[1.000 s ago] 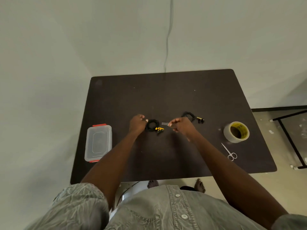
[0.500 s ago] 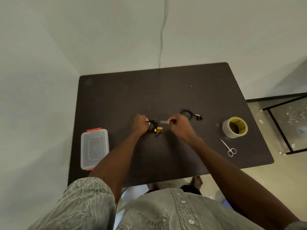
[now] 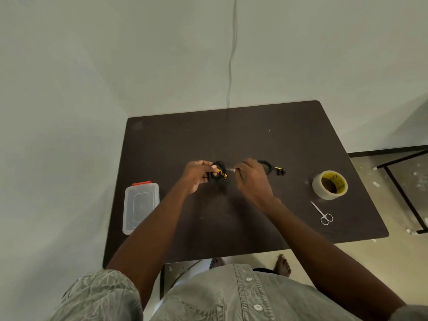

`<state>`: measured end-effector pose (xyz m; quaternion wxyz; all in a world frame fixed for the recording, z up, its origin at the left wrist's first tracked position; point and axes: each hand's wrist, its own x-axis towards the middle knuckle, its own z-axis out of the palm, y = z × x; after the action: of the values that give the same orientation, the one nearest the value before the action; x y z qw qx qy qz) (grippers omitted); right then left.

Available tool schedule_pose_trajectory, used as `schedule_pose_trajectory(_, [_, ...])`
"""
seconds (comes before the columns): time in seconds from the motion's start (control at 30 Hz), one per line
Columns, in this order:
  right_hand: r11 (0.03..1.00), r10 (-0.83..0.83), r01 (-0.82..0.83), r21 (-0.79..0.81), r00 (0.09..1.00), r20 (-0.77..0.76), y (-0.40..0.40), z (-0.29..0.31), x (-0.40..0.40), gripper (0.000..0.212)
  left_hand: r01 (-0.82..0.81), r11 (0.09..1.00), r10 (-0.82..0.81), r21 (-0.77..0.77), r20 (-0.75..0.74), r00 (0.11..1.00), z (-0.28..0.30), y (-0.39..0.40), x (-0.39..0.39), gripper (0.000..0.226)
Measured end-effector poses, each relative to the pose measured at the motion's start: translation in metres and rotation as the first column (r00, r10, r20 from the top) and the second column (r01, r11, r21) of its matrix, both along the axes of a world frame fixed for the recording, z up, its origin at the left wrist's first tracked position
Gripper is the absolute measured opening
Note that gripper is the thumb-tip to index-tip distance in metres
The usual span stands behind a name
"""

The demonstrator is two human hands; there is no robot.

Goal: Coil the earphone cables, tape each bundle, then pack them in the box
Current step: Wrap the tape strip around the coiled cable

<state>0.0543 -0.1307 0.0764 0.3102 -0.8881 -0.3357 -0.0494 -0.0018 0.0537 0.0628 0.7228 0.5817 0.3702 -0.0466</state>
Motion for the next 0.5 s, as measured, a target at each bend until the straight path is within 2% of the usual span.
schedule_pose_trajectory(0.2, [0.998,0.036,-0.042,0.043,0.989,0.147,0.008,0.02,-0.004,0.016,-0.084,0.992,0.082,-0.096,-0.022,0.996,0.032,-0.01,0.005,0.006])
schedule_pose_trajectory(0.37, [0.999,0.052,-0.055,0.001,0.953,0.3,0.008,0.026,0.002,0.011,-0.107,0.981,0.104,-0.161,-0.029,0.994,0.043,-0.018,0.008,0.002])
schedule_pose_trajectory(0.5, [0.994,0.114,-0.105,-0.044,0.927,0.357,0.008,0.031,0.006,0.006,-0.135,0.972,0.134,-0.191,-0.016,0.991,0.055,-0.022,0.009,0.002])
